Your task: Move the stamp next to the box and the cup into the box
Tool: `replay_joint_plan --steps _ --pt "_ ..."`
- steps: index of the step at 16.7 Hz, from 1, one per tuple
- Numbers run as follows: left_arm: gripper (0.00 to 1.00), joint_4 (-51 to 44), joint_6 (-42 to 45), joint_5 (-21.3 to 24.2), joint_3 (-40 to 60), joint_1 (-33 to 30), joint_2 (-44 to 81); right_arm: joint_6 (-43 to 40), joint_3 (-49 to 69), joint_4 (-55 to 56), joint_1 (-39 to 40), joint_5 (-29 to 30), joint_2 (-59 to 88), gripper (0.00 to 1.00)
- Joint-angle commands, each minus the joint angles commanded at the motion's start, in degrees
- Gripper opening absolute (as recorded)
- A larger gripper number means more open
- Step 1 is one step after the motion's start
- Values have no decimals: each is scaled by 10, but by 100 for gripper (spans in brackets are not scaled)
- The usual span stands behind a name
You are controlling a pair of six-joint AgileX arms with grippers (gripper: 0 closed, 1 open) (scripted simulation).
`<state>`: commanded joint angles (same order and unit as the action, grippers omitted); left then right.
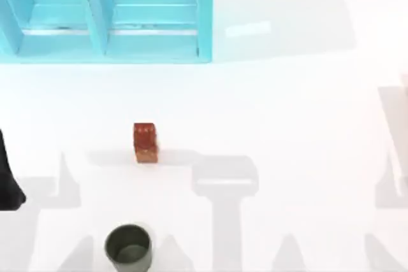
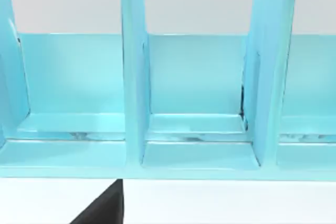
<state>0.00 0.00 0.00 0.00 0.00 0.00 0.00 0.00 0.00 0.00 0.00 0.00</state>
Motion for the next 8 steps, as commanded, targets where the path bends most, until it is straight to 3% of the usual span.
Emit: replay_joint_plan --steps 4,8 --pt "100 0 0 0 0 0 0 5 16 -7 7 1 13 100" --pt "100 0 0 0 0 0 0 38 113 -54 51 13 103 100"
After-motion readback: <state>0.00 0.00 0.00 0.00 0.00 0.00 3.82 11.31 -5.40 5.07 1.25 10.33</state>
